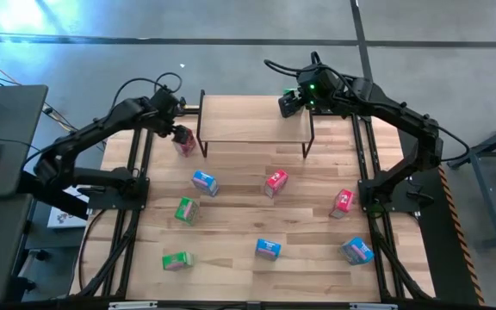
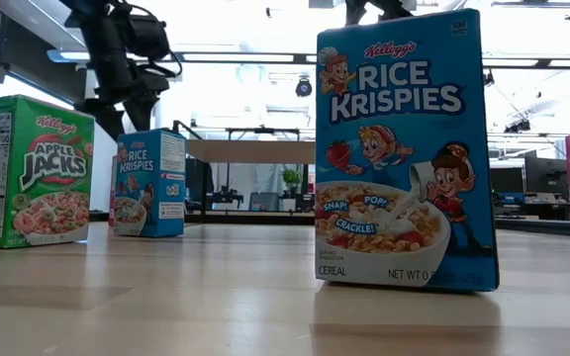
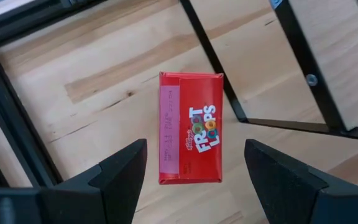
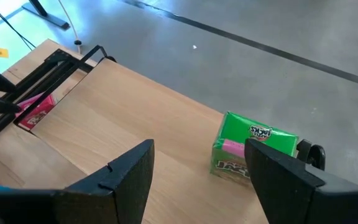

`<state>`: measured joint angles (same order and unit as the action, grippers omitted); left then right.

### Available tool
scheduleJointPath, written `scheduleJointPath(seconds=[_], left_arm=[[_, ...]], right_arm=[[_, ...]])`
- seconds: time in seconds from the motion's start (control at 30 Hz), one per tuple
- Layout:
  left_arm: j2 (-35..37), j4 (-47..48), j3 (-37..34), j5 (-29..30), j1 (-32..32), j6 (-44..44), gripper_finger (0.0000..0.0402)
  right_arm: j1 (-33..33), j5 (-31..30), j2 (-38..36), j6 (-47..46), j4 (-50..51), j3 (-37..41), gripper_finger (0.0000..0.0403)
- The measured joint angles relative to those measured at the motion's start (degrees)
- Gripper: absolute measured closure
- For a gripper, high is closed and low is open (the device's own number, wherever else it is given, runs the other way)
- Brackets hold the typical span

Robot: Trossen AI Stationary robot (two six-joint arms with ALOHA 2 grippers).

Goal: Stack cereal on shelf
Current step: Put the left red cereal box on the shelf

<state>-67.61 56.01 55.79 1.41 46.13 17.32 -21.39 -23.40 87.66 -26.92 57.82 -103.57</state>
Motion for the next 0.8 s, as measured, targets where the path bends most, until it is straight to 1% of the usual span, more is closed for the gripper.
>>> scheduleJointPath(seconds=[0.8], left_arm=[[-7.7, -0.2, 0.0, 0.1, 0.0, 0.4, 0.0141]], right_arm=[[0.0, 0.0, 0.0, 0.0, 0.0, 0.0, 0.0160]])
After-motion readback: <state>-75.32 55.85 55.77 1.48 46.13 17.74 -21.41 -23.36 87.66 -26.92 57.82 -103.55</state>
